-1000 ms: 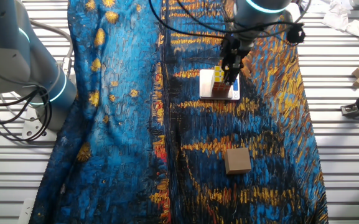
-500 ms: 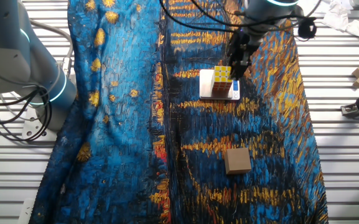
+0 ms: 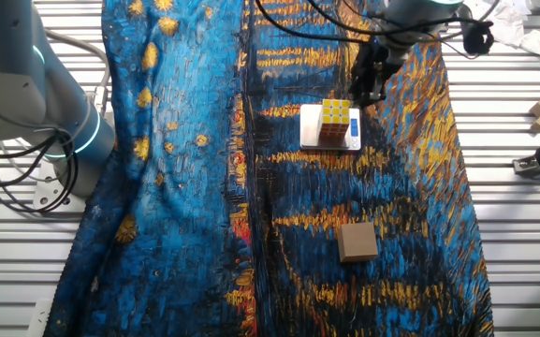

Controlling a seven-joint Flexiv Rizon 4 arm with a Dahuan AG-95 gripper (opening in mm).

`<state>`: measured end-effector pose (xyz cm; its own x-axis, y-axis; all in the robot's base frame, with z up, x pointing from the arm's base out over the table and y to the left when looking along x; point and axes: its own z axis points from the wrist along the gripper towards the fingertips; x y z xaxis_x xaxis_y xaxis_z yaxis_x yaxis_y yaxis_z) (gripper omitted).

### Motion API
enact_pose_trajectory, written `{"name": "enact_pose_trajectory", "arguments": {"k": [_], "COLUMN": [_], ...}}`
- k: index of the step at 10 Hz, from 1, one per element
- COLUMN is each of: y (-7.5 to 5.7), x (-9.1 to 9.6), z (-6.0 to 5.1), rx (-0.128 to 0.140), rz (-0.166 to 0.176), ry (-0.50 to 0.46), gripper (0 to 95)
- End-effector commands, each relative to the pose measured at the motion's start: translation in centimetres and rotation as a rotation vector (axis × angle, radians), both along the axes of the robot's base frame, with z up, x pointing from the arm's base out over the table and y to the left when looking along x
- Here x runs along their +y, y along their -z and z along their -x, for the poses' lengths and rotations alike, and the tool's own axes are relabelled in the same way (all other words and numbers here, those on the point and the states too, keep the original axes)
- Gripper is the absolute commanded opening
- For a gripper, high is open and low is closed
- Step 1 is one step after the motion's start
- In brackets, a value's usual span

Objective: Place the block on the scale

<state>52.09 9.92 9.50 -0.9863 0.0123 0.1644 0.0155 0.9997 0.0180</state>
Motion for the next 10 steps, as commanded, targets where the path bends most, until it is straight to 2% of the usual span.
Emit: {"name": "enact_pose_trajectory", "arguments": {"k": [1, 4, 7, 10], "y": [0.1, 0.6, 1.0, 0.9], "x": [-0.3, -1.5, -3.6, -3.9], "z": [-0.6, -3.3, -4.4, -4.5], "rx": [-0.006, -0.016, -0.02, -0.02], "rz": [0.011, 0.012, 0.008, 0.001], "ry": [0.019, 0.021, -0.006, -0.019], "gripper": [0.0, 0.0, 0.0, 0.0]}}
